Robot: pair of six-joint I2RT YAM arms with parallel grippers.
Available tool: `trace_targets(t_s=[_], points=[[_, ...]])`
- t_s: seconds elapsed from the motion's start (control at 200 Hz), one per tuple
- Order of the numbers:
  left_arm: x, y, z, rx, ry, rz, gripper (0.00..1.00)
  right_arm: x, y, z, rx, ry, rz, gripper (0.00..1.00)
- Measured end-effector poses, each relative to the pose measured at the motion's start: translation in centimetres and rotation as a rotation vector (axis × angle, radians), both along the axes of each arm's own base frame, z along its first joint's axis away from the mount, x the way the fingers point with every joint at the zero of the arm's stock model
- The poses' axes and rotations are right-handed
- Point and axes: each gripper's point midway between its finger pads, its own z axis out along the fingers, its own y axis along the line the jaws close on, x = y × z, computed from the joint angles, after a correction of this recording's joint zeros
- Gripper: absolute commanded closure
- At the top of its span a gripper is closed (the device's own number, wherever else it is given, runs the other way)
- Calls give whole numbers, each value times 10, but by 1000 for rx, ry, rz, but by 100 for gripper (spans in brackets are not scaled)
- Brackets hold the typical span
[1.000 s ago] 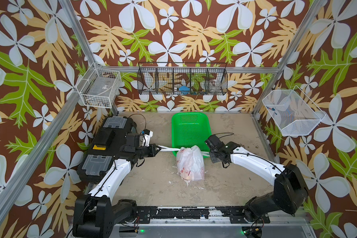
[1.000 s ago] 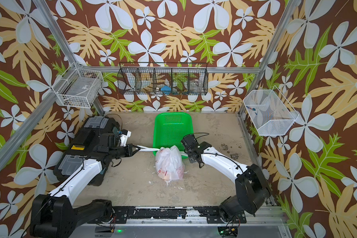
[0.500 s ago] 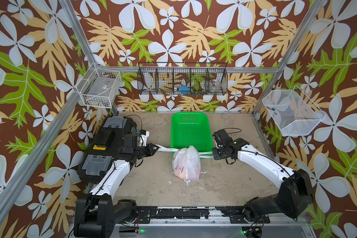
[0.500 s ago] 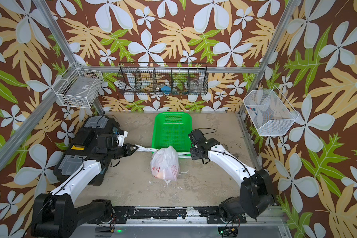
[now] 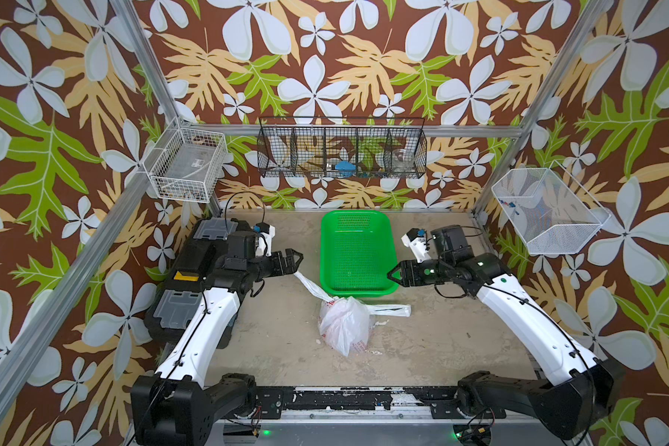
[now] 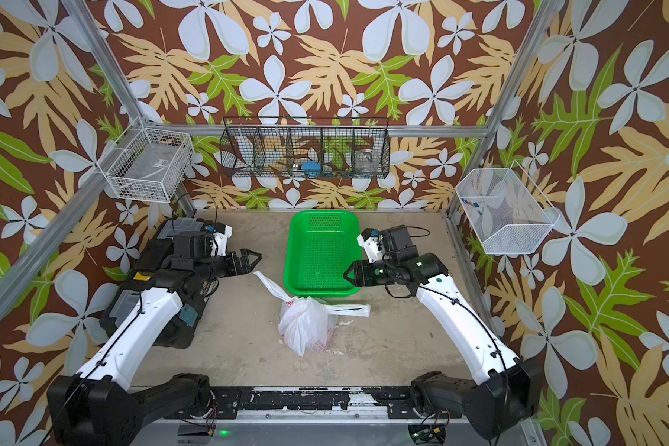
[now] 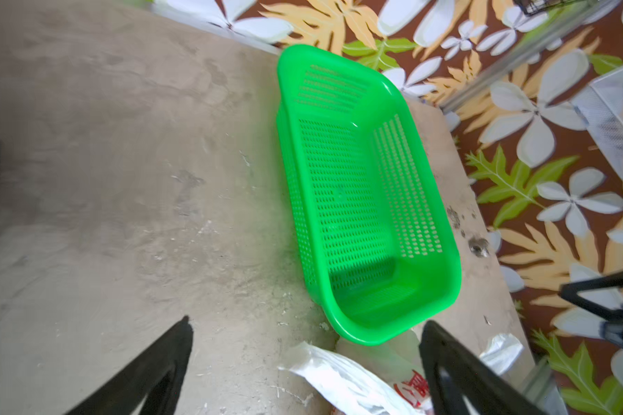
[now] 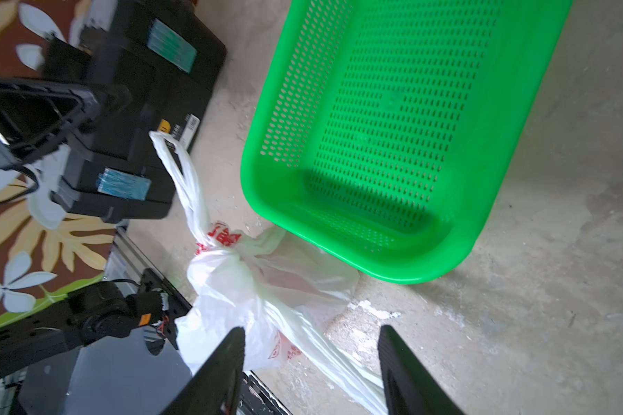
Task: Place the peach into a plastic bag & tie a knot
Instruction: Tie the plastic bag at the center of the board, then reset both arms
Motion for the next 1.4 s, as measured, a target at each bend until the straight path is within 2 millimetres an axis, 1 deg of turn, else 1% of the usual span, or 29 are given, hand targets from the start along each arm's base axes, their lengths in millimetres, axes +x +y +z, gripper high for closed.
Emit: trace_targets(t_s=[0.045,0.11,0.135,0.17,0.205,0.26,0.315,0.36,0.4,0.445,0.495,0.591,0.671,0.701,0.721,0.756,0.781,0.841,0.921,0.991,1.056,1.096,1.136,1.221,1.291,1.326,1.351,1.401], points=[[0,11,7,46,-22,48,0,12,-14,1,-14,-25,-70,39],[1,28,18,113,-90,120,0,34,-39,-5,-70,-98,-204,36],[2,32,20,124,-124,142,0,41,-48,-9,-93,-136,-250,35],[2,36,19,130,-172,163,0,49,-59,-17,-126,-187,-302,29],[3,37,12,127,-219,173,0,56,-70,-26,-162,-253,-353,28],[4,38,-10,124,-244,177,0,64,-90,-42,-234,-348,-432,23],[13,41,-25,134,-269,205,0,71,-113,-57,-319,-438,-519,23],[21,52,-37,162,-281,260,0,74,-132,-67,-395,-501,-580,22],[26,62,-41,188,-304,313,0,77,-147,-72,-453,-551,-636,21],[30,74,-43,224,-341,375,0,79,-159,-78,-498,-589,-680,20],[30,88,-51,267,-363,439,0,80,-170,-88,-549,-617,-717,20],[22,115,-71,335,-359,545,0,78,-183,-113,-643,-630,-744,18],[20,123,-77,344,-383,582,0,72,-195,-131,-708,-632,-772,18],[21,125,-79,343,-389,592,0,68,-200,-136,-724,-636,-786,14],[21,127,-81,343,-394,599,0,66,-203,-138,-733,-639,-795,9],[20,129,-87,347,-396,610,0,63,-207,-141,-740,-646,-812,7],[20,131,-91,352,-393,618,0,62,-208,-142,-743,-655,-822,5],[22,133,-97,360,-388,625,0,64,-211,-140,-748,-677,-833,3],[26,133,-102,358,-398,621,0,69,-216,-130,-726,-707,-868,0],[21,129,-112,359,-421,590,0,69,-223,-122,-706,-730,-902,0],[12,123,-128,374,-402,551,0,70,-225,-121,-675,-738,-902,0],[9,119,-133,372,-406,524,0,72,-225,-121,-659,-737,-895,0],[6,114,-134,360,-430,502,0,72,-225,-122,-643,-739,-881,0],[2,111,-134,364,-454,487,0,70,-224,-124,-614,-747,-861,0],[4,111,-122,347,-508,492,0,65,-221,-129,-578,-760,-833,0],[3,111,-119,341,-522,492,0,61,-222,-134,-569,-767,-832,0],[2,112,-117,338,-529,494,0,58,-223,-141,-577,-749,-829,0],[1,114,-114,336,-542,506,0,57,-223,-143,-574,-738,-822,0]])
